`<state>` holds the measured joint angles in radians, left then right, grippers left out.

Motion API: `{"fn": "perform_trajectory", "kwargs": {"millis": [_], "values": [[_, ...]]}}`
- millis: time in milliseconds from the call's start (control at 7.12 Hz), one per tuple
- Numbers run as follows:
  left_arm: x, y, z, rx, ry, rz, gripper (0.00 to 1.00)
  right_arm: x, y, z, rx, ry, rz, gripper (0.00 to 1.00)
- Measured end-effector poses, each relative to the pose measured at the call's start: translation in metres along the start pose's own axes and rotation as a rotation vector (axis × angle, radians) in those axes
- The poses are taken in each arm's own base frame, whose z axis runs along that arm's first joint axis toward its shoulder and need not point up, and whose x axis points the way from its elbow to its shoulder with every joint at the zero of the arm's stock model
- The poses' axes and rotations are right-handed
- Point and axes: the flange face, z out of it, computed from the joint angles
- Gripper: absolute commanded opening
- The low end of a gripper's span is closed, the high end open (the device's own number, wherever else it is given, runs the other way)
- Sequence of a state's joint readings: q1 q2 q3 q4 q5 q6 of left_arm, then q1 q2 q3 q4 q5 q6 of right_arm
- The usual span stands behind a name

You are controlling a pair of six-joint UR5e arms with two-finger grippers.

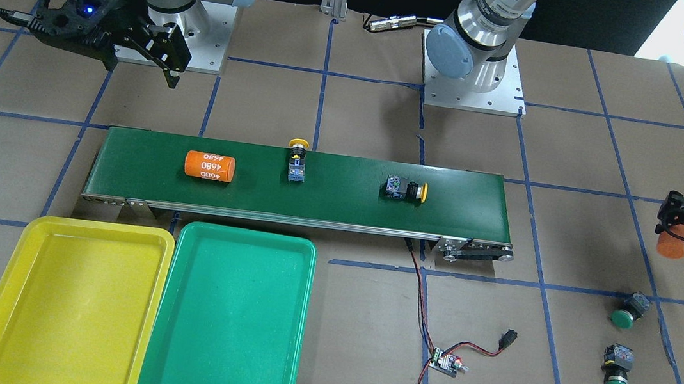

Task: Sort buttons by color to trays
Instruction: 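Place the second orange battery on the conveyor belt with the left gripper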

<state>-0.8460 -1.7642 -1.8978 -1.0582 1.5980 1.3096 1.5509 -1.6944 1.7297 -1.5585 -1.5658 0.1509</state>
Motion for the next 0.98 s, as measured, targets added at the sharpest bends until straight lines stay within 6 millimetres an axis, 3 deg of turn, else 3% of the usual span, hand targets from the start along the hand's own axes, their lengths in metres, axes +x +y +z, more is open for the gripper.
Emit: {"fn": "perform_trajectory", "kwargs": {"millis": [281,562,842,983], "values": [[0.101,-0.063,-0.019,0.010,0.056,0.185,0.00,0.000,-0.001,0.005,-0.012,0.003,0.000,1.00],[0.199,-0.097,-0.014,-0.003,0.089,0.360,0.00,0.000,0.000,0.009,-0.019,0.004,0.000,1.00],[0.261,-0.122,-0.014,-0.016,0.082,0.565,0.00,0.000,0.000,0.013,-0.024,0.004,-0.001,1.00],[0.275,-0.124,-0.011,-0.019,0.085,0.656,0.00,0.000,0.000,0.014,-0.026,0.004,-0.001,1.00]]}}
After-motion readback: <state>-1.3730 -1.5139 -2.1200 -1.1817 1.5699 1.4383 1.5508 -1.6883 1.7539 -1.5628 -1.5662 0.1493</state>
